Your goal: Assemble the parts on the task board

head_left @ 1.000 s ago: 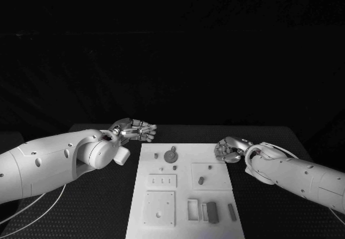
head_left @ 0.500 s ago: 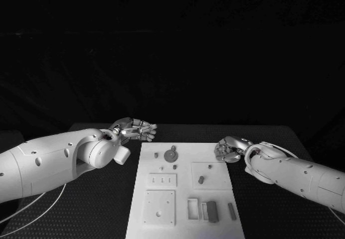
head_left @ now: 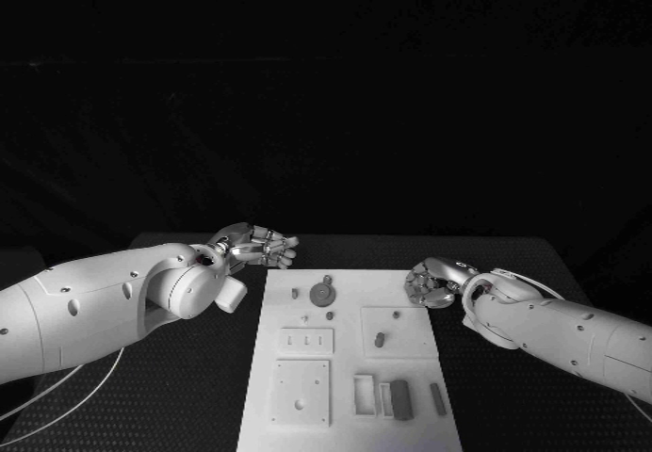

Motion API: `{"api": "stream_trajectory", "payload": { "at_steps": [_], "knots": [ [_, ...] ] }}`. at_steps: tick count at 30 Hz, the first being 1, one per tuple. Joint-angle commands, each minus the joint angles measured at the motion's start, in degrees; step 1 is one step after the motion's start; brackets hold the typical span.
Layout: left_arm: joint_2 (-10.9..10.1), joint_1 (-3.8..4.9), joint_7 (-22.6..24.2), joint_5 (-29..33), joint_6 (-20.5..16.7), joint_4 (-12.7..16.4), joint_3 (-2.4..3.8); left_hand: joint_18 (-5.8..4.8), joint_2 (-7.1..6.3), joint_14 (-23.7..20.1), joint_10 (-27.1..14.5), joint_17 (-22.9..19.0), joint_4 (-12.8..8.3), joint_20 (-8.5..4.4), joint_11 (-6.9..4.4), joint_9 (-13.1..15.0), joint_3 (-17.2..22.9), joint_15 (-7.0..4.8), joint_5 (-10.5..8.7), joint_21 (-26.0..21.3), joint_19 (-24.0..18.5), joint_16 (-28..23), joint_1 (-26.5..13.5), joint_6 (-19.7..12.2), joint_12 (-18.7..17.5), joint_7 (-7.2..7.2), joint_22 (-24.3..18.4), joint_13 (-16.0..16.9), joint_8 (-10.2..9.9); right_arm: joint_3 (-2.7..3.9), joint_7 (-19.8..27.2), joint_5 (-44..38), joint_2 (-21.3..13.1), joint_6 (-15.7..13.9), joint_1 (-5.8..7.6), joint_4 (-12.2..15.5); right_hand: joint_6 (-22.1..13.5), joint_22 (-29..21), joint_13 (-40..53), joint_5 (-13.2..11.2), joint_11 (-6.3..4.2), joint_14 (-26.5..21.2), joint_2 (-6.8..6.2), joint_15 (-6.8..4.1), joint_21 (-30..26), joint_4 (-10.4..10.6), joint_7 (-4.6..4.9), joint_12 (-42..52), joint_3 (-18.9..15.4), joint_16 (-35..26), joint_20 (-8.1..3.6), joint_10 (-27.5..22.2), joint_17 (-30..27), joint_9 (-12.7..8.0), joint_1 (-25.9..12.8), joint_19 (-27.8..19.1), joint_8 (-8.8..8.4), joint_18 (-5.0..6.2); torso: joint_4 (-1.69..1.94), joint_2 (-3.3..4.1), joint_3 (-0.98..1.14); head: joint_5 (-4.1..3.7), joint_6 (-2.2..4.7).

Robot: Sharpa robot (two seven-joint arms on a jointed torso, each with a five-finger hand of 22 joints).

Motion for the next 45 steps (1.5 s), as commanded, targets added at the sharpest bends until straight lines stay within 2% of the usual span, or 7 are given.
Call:
{"api": "stream_trajectory", "payload": {
  "at_steps": [1, 2, 5, 14, 21, 31, 45],
  "knots": [
    [0.3, 0.1, -2.7, -3.5, 0.3, 0.0, 0.05, 0.92, 0.45, 3.0, 3.1, 1.1, 0.0, -0.46, -1.05, 0.8, -1.2, -0.62, -3.54, 1.1, 2.0, 1.9, -3.6, 2.9, 1.4, -1.0, 1.4, 0.9, 1.4, 0.07, -2.0, -3.1, 0.2, -0.8, 1.25, 1.3, 3.2, 0.9, 0.0, -0.3, -0.16, 0.2, 0.29, -0.46, 0.3, -0.2, 1.35, 0.2, 0.5, 0.3, -0.1, 0.5, 0.1, 1.3, 0.0, 0.3, 0.8, 0.45, -0.04, -0.06, -0.04, -0.16, 0.47],
    [0.3, 0.11, -3.3, -4.4, 0.6, 0.0, 0.06, 0.99, 0.02, 3.6, 4.0, 1.5, 0.3, -0.64, -1.49, 1.0, -2.1, -0.84, -5.23, 1.4, 2.5, 2.5, -6.0, 3.8, 1.8, -1.39, 1.4, 1.2, 1.8, 0.08, -2.5, -3.5, 0.2, -0.8, 1.65, 1.7, 3.3, 0.9, -0.1, -0.3, -0.2, 0.3, 0.2, -0.5, 0.4, -0.3, 1.31, 0.2, 0.7, 0.4, -0.15, 0.6, 0.1, 1.3, 0.0, 0.4, 0.84, 0.45, -0.04, -0.09, -0.04, -0.15, 0.53],
    [0.6, 0.12, -5.3, -7.2, 1.1, 0.0, 0.09, 1.11, -0.12, 3.4, 4.5, 2.1, 0.3, -0.94, -1.88, 1.2, -4.2, -0.96, -5.14, 1.6, 2.5, 2.8, -9.7, 4.3, 1.8, -1.87, 1.3, 1.4, 1.7, 0.09, -3.8, -4.6, 0.3, 0.0, 2.93, 3.3, 3.4, 0.8, -0.1, -0.3, -0.29, 0.5, -0.04, -0.6, 0.5, -0.4, 1.23, 0.2, 1.1, 0.4, -0.26, 0.8, 0.1, 1.4, 0.0, 0.6, 0.93, 0.45, 0.01, -0.1, 0.01, -0.2, 0.67],
    [3.3, 0.12, -10.6, -10.8, -2.0, -1.0, 0.08, 1.17, 0.54, 2.8, 6.1, 2.8, 0.2, -0.89, -2.48, 1.6, -4.9, -0.92, -5.08, 1.8, 2.0, 3.0, -9.0, 6.0, 2.1, -2.56, 1.4, 2.0, 2.0, 0.2, -8.8, -6.9, 0.4, 2.7, 6.36, 9.9, 3.7, 0.7, -0.2, -0.3, -0.42, 0.8, -0.27, -0.73, 0.6, -0.5, 1.1, 0.2, 1.5, 0.4, -0.43, 1.2, 0.1, 1.6, -0.3, 0.9, 1.06, 0.45, -0.27, -0.8, -0.2, -0.05, 1.48],
    [6.0, 0.09, -12.4, -10.8, -4.8, -1.2, 0.04, 0.92, 0.04, 1.9, 5.5, 3.0, 0.4, -0.46, -1.97, 1.4, -7.6, -0.43, -5.14, 1.4, 0.3, 2.7, -15.1, 5.3, 1.3, -2.15, 1.4, 2.1, 0.9, 1.57, -14.2, -7.6, 1.2, 2.9, 6.43, 14.4, 3.8, 0.7, -0.2, -0.3, -0.48, 1.0, -0.31, -0.8, 0.7, -0.6, 1.04, 0.2, 1.5, 0.5, -0.52, 1.4, 0.1, 1.7, -0.6, 1.1, 1.09, 0.45, -0.53, -1.22, -0.37, 0.41, 2.08],
    [6.9, -0.67, -15.5, -11.3, -3.1, 0.7, 0.0, -0.43, 0.97, 4.0, 6.5, 4.4, 0.2, -0.08, -2.81, 0.8, -6.7, -1.16, -5.11, 1.5, -3.2, 4.6, -8.8, 3.4, 1.5, -3.34, 1.7, 3.0, -0.9, 1.87, -18.5, -9.9, 2.8, 3.0, 6.39, 19.8, 4.2, 0.6, -0.3, -0.3, -0.65, 1.4, -0.49, -0.95, 0.8, -1.0, 0.89, 0.2, 1.9, 0.5, -0.75, 1.9, 0.1, 1.9, -0.8, 1.5, 1.19, 0.45, -0.38, -1.61, -0.48, 1.3, 1.14],
    [7.3, -0.79, -17.4, -11.5, 0.2, 1.8, -0.02, -0.12, 1.97, 7.5, 8.3, 9.0, 0.3, -4.51, -4.18, 1.9, -8.3, -4.74, -5.09, 9.5, 4.2, 13.3, -9.1, 6.4, 3.3, -2.72, 1.6, 7.4, -0.4, 1.91, -19.9, -12.3, 4.6, 1.0, 6.3, 22.9, 4.4, 0.5, -0.3, -0.3, -0.77, 1.9, -0.72, -1.09, 0.9, -1.3, 0.77, 0.2, 2.5, 0.6, -0.98, 2.3, 0.0, 2.0, -1.1, 1.9, 1.2, 0.45, -0.57, -1.54, -0.51, 0.88, 0.54]
  ]
}}
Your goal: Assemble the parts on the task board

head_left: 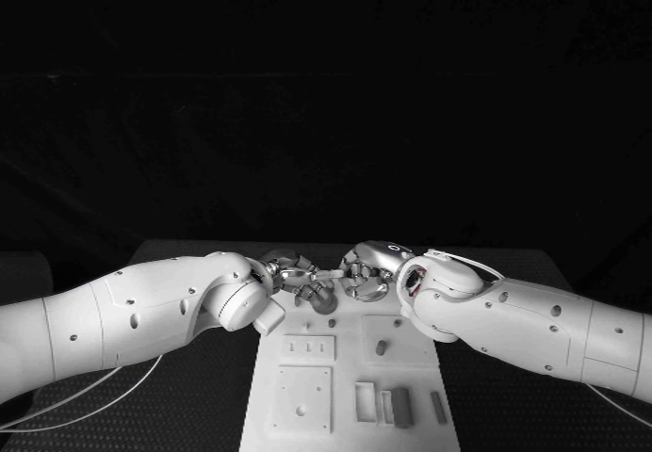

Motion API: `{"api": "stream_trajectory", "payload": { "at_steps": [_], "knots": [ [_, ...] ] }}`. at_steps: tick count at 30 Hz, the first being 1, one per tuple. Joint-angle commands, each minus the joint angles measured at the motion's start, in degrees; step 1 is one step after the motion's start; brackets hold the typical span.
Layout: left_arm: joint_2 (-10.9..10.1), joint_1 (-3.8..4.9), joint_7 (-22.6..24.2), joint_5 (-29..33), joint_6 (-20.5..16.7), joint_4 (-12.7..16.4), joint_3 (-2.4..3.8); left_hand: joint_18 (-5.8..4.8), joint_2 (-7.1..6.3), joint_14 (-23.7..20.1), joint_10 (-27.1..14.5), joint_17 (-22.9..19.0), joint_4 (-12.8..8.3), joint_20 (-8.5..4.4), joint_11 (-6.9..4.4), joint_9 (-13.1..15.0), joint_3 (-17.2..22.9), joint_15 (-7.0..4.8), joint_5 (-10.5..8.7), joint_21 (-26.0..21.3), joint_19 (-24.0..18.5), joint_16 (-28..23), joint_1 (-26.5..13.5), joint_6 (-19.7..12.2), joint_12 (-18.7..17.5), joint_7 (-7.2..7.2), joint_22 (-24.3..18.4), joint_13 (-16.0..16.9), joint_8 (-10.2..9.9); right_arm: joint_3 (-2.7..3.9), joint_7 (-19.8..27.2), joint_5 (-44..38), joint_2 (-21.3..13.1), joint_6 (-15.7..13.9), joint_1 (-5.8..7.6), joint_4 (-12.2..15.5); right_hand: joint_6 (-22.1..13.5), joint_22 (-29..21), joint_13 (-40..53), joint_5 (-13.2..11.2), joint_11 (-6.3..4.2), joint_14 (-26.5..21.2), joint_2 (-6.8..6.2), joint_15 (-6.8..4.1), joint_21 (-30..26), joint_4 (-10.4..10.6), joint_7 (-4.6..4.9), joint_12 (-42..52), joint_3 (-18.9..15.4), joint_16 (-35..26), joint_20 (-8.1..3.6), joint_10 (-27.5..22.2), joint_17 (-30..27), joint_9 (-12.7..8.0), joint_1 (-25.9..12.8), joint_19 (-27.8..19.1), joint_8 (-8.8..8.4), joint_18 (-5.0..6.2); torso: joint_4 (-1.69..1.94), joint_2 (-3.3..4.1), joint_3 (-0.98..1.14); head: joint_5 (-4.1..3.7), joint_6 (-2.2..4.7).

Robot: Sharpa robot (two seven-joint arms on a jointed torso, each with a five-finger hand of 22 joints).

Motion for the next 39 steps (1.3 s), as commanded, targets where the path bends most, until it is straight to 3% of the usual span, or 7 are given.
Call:
{"api": "stream_trajectory", "payload": {
  "at_steps": [1, 11, 39],
  "knots": [
    [0.2, 0.01, -1.5, -0.7, 1.7, 0.0, 0.01, -0.18, 0.54, -0.4, 0.5, 0.6, 0.1, -0.34, -0.14, 0.3, -0.4, -0.53, -0.11, 1.0, 0.4, 1.3, -0.2, 0.7, 0.7, 0.1, 1.5, 1.0, 0.5, 0.06, -1.2, -2.5, 0.1, -1.1, -0.04, 0.6, 3.4, 0.5, -0.1, -0.1, -0.17, 0.6, -0.09, 0.01, 0.4, 0.0, 1.78, 0.2, 0.4, 0.3, -0.06, 0.5, 0.0, 2.0, -0.5, 0.6, 1.13, 0.72, -0.02, 0.02, 0.01, -0.17, -0.14],
    [0.4, -0.02, -2.8, -1.5, 3.1, 0.0, -0.67, -0.29, 0.73, -1.2, 0.2, 0.9, 0.1, -0.72, -0.24, 0.8, -0.6, -0.82, -0.08, 2.7, -0.2, 3.2, -2.8, 1.5, 1.8, -0.01, 1.4, 3.3, 0.1, 0.18, -1.1, -3.6, 0.4, -1.8, -0.18, 1.8, 3.6, 0.5, -0.1, -0.1, -0.25, 0.8, -0.36, -0.08, 0.4, 0.0, 1.71, 0.2, 0.9, 0.3, -0.21, 0.7, -0.1, 2.1, -0.6, 0.9, 1.14, 0.72, -0.01, 0.04, 0.03, -0.19, -0.46],
    [0.2, -0.01, -2.0, 1.2, 1.1, 0.0, -0.68, -0.17, 2.13, -2.2, -0.6, 0.2, 0.1, -0.62, -0.28, 0.6, 0.3, -0.67, -0.02, 3.9, -1.0, 3.7, -1.4, 1.4, 1.9, 0.11, 1.4, 4.9, -0.9, 0.21, -0.9, -3.0, 1.4, -0.9, -0.61, 2.9, 3.7, 0.4, -0.2, -0.1, -0.31, 1.0, -0.58, -0.14, 0.5, -0.1, 1.66, 0.1, 1.2, 0.3, -0.32, 0.9, -0.1, 2.1, -0.7, 1.1, 1.12, 0.72, 0.01, 0.05, 0.06, -0.33, -0.53]
  ]
}}
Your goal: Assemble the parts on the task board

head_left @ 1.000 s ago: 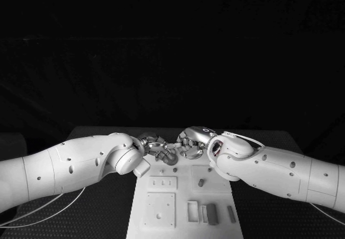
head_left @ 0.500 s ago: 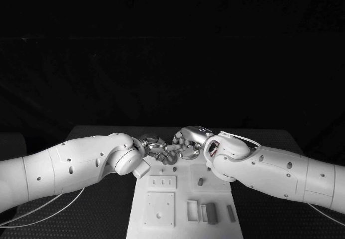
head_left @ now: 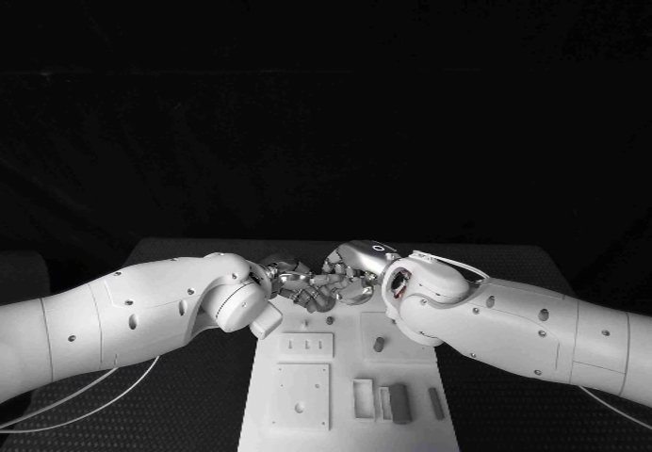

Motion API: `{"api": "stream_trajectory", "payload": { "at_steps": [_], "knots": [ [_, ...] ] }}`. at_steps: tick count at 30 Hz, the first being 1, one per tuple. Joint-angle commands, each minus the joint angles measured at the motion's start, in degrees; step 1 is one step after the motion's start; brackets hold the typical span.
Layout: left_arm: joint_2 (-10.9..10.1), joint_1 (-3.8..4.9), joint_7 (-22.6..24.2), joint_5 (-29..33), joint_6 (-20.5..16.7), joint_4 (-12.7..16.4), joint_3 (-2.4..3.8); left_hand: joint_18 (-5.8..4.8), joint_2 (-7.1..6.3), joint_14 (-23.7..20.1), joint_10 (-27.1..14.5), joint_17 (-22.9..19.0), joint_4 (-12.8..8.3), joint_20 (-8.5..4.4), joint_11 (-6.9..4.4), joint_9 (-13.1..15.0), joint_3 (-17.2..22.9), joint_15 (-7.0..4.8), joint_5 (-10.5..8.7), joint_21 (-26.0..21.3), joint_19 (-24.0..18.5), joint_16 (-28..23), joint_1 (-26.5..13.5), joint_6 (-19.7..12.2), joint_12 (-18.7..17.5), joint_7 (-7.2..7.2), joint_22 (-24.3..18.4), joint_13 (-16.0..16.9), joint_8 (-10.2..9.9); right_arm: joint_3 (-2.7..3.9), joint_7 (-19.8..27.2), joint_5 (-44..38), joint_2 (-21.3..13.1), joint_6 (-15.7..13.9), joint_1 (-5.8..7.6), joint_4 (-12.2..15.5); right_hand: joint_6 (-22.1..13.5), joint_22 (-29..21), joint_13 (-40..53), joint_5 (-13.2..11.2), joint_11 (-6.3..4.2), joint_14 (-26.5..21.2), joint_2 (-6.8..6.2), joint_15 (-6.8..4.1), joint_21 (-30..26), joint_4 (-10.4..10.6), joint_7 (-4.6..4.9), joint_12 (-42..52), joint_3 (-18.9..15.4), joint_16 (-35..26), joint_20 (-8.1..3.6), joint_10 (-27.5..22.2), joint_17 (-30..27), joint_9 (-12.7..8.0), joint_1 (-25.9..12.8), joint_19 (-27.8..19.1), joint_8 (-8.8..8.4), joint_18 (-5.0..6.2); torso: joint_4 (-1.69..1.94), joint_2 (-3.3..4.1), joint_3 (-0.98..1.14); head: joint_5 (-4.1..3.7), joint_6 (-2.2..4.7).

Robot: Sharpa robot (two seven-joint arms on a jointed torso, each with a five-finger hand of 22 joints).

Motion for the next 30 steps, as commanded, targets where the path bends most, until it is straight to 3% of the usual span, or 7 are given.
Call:
{"api": "stream_trajectory", "payload": {
  "at_steps": [1, 21, 30],
  "knots": [
    [0.1, 0.06, 0.6, 1.2, -0.5, 0.1, 0.1, -0.18, 0.4, -0.3, -0.3, -0.1, 0.0, 0.11, -0.11, -0.1, 0.4, 0.04, -0.01, 0.4, -0.5, 0.4, 0.2, 0.3, 0.2, 0.01, 1.4, 0.1, -0.3, -0.02, 0.1, -0.2, 0.1, 0.5, -0.13, 0.3, 3.1, 0.4, -0.1, -0.1, 0.09, 0.3, 0.11, -0.03, 0.2, 0.1, 2.25, 0.1, 0.4, 0.3, -0.03, 0.5, -0.1, 2.1, -0.4, 0.4, 1.12, 0.5, 0.06, 0.02, 0.01, -0.01, -0.04],
    [-0.1, 0.06, 1.8, 2.1, 2.0, 0.3, 0.11, -0.43, 2.68, -1.1, -1.2, -1.3, -0.1, 0.42, -0.06, -0.6, -0.8, 0.31, -0.08, 1.8, -2.0, 1.4, 8.1, 0.5, -0.4, -0.11, 1.3, 2.0, -1.4, -0.02, 0.4, 0.8, 0.7, 0.9, -0.86, -0.7, 3.1, 0.4, -0.1, -0.1, 0.08, 0.4, 0.12, -0.05, 0.2, 0.1, 2.23, 0.1, 0.5, 0.3, -0.07, 0.6, -0.1, 2.1, -0.5, 0.4, 1.11, 0.5, 0.03, 0.02, -0.01, 0.04, -0.28],
    [-0.2, 0.06, 2.0, 2.4, 2.5, 0.4, 0.11, -0.43, 5.05, -1.8, -1.9, -2.0, -0.2, 0.68, -0.1, -0.6, -1.5, 0.5, -0.06, 2.3, -2.9, 1.6, 14.2, 0.4, -1.1, -0.57, 1.3, 2.5, -1.7, -0.02, 0.6, 0.9, 0.7, 1.1, -0.92, -0.7, 3.2, 0.4, -0.1, -0.1, 0.07, 0.4, 0.13, -0.06, 0.2, 0.1, 2.22, 0.1, 0.5, 0.2, -0.09, 0.6, -0.1, 2.1, -0.5, 0.5, 1.1, 0.5, -0.01, 0.0, 0.03, 0.0, -0.32]
  ]
}}
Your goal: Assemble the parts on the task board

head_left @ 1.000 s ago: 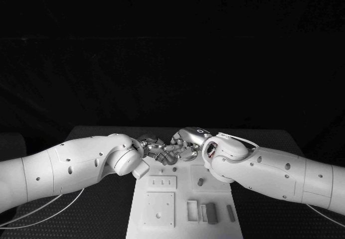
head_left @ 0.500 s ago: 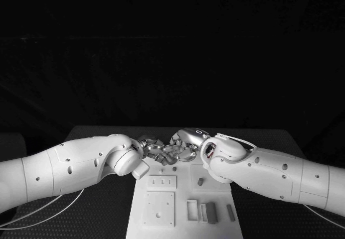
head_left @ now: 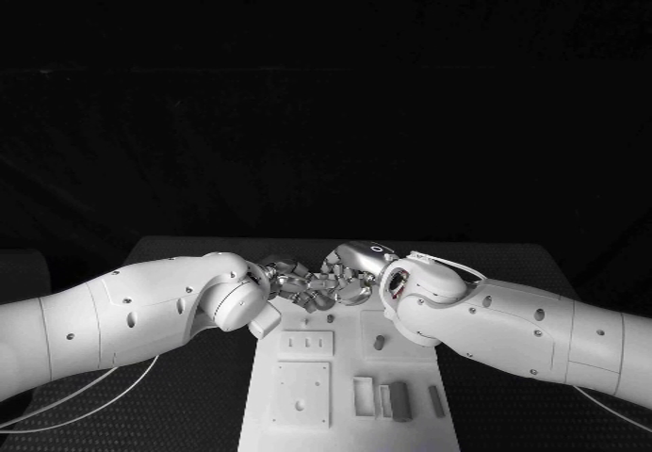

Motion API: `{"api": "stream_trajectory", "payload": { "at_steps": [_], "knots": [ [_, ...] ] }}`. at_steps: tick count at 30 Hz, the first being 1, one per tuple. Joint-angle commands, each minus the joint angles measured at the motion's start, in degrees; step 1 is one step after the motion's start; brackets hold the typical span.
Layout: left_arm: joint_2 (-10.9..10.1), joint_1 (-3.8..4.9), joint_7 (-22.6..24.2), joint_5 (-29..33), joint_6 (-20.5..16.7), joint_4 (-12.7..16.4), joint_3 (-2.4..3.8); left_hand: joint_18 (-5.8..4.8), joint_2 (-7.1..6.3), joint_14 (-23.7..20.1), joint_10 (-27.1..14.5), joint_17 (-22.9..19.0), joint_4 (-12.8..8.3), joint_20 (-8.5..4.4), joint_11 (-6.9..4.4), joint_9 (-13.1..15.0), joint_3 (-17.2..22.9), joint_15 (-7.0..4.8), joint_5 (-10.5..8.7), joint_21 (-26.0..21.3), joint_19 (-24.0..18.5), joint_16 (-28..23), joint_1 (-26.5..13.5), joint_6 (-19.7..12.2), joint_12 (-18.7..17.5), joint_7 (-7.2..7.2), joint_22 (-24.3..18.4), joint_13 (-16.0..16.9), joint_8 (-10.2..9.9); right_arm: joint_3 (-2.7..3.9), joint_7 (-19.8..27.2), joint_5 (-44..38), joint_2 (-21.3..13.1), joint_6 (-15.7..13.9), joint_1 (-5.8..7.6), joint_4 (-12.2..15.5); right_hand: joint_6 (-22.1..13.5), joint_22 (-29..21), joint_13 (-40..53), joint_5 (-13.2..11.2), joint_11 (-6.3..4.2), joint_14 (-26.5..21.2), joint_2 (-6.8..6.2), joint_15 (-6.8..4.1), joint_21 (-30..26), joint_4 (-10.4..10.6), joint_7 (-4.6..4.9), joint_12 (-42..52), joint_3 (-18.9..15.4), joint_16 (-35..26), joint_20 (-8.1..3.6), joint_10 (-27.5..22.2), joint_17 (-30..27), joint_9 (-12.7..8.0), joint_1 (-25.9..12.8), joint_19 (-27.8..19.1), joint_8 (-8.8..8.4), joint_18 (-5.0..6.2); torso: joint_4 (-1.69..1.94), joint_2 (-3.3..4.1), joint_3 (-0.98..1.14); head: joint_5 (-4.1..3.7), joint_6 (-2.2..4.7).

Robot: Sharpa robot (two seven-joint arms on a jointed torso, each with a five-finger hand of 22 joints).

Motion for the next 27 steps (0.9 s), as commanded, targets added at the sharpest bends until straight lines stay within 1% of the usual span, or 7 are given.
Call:
{"api": "stream_trajectory", "payload": {
  "at_steps": [1, 4, 7, 11, 14, 19, 27],
  "knots": [
    [0.2, 0.22, 2.2, 1.0, 1.8, 0.4, 0.24, -0.43, 0.12, -0.6, -0.5, -0.2, 0.1, 0.07, -0.09, 0.1, 0.7, 0.05, -0.12, 0.3, -0.5, 0.3, 1.8, 0.2, -0.5, -0.27, 1.3, 0.1, -0.4, -0.15, 0.4, 0.1, 0.0, 1.2, -0.3, 0.0, 3.1, 0.4, -0.1, -0.1, -0.13, 0.3, 0.55, -0.16, 0.3, -0.1, 2.24, 0.1, 0.4, 0.2, -0.1, 0.4, -0.1, 2.0, 0.1, 0.5, 0.76, 0.84, -0.02, -0.02, 0.01, -0.05, -0.03],
    [0.2, 0.22, 2.2, 1.0, 1.8, 0.4, 0.24, -0.43, -0.01, -0.7, -0.5, -0.3, 0.1, 0.16, -0.08, 0.1, 1.8, 0.12, -0.1, 0.4, -0.6, 0.4, 2.4, 0.2, -0.7, -0.31, 1.3, 0.2, -0.4, -0.15, 0.4, 0.1, 0.1, 1.3, -0.32, 0.0, 3.1, 0.4, -0.1, -0.1, -0.14, 0.3, 0.55, -0.16, 0.3, -0.1, 2.24, 0.1, 0.4, 0.2, -0.1, 0.4, -0.1, 2.0, 0.1, 0.5, 0.76, 0.84, -0.01, 0.0, -0.01, -0.07, -0.04],
    [0.2, 0.22, 2.1, 1.3, 1.8, 0.3, 0.24, -0.43, -0.01, -0.7, -0.4, -0.4, 0.0, 0.18, -0.11, 0.2, 2.3, 0.13, -0.09, 0.5, -0.6, 0.4, 2.7, 0.3, -0.8, -0.37, 1.3, 0.3, -0.4, -0.15, 0.5, 0.2, 0.1, 1.4, -0.36, -0.1, 3.1, 0.4, -0.1, -0.1, -0.14, 0.3, 0.55, -0.17, 0.3, -0.1, 2.24, 0.1, 0.4, 0.2, -0.11, 0.4, -0.1, 2.0, 0.1, 0.5, 0.76, 0.84, 0.02, 0.02, 0.03, -0.08, -0.08],
    [0.2, 0.22, 2.1, 1.9, 2.0, 0.2, 0.24, -0.43, 0.26, -0.9, -0.4, -0.6, 0.0, 0.24, -0.13, 0.2, 3.4, 0.18, -0.06, 0.5, -0.8, 0.4, 3.1, 0.4, -1.0, -0.48, 1.3, 0.4, -0.4, -0.15, 0.5, 0.2, 0.3, 1.6, -0.44, -0.4, 3.1, 0.4, -0.1, -0.1, -0.14, 0.4, 0.55, -0.17, 0.3, -0.1, 2.23, 0.1, 0.4, 0.2, -0.11, 0.4, -0.1, 2.0, 0.1, 0.5, 0.75, 0.84, -0.01, 0.0, 0.03, -0.05, -0.1],
    [0.3, 0.22, 1.9, 3.8, 2.1, 0.2, 0.24, -0.43, 0.54, -1.0, -0.3, -0.8, 0.0, 0.29, -0.16, 0.2, 4.4, 0.22, -0.05, 0.5, -1.0, 0.4, 3.7, 0.5, -1.1, -0.57, 1.3, 0.5, -0.4, -0.15, 0.5, 0.2, 0.5, 1.5, -0.53, -0.8, 3.2, 0.4, -0.1, -0.1, -0.14, 0.4, 0.55, -0.17, 0.3, -0.1, 2.23, 0.1, 0.4, 0.2, -0.12, 0.4, -0.1, 2.0, 0.1, 0.5, 0.75, 0.84, -0.01, 0.01, 0.0, -0.04, -0.16],
    [0.4, 0.22, 1.6, 5.3, 2.6, 0.2, 0.24, -0.43, 0.01, -1.2, -0.2, -1.1, 0.0, 0.44, -0.18, 0.3, 7.1, 0.31, -0.08, 0.6, -1.3, 0.5, 4.6, 0.6, -1.5, -0.74, 1.2, 0.7, -0.4, -0.15, 0.4, -0.3, 0.5, 1.3, -0.66, -1.1, 3.2, 0.4, -0.1, -0.1, -0.15, 0.4, 0.54, -0.17, 0.3, -0.2, 2.23, 0.1, 0.5, 0.2, -0.13, 0.4, -0.1, 2.0, 0.1, 0.5, 0.75, 0.84, 0.0, 0.02, 0.03, -0.01, -0.19],
    [0.3, 0.22, 1.5, 5.9, 3.0, 0.2, 0.24, -0.43, -0.08, -1.5, -0.2, -1.3, 0.0, 0.61, -0.21, 0.3, 8.6, 0.41, -0.07, 0.6, -1.8, 0.4, 4.5, 0.6, -1.8, -0.87, 1.3, 0.8, -0.5, -0.16, 1.1, 0.0, 0.6, 2.2, -0.67, -1.9, 2.9, 0.3, -0.1, -0.1, -0.01, 0.1, 0.42, -0.03, 0.0, -0.2, 2.34, -0.2, 0.7, -0.1, -0.02, 0.0, -0.2, 2.0, -0.3, 0.1, 0.54, 0.84, 0.0, 0.01, -0.01, 0.04, -0.28]
  ]
}}
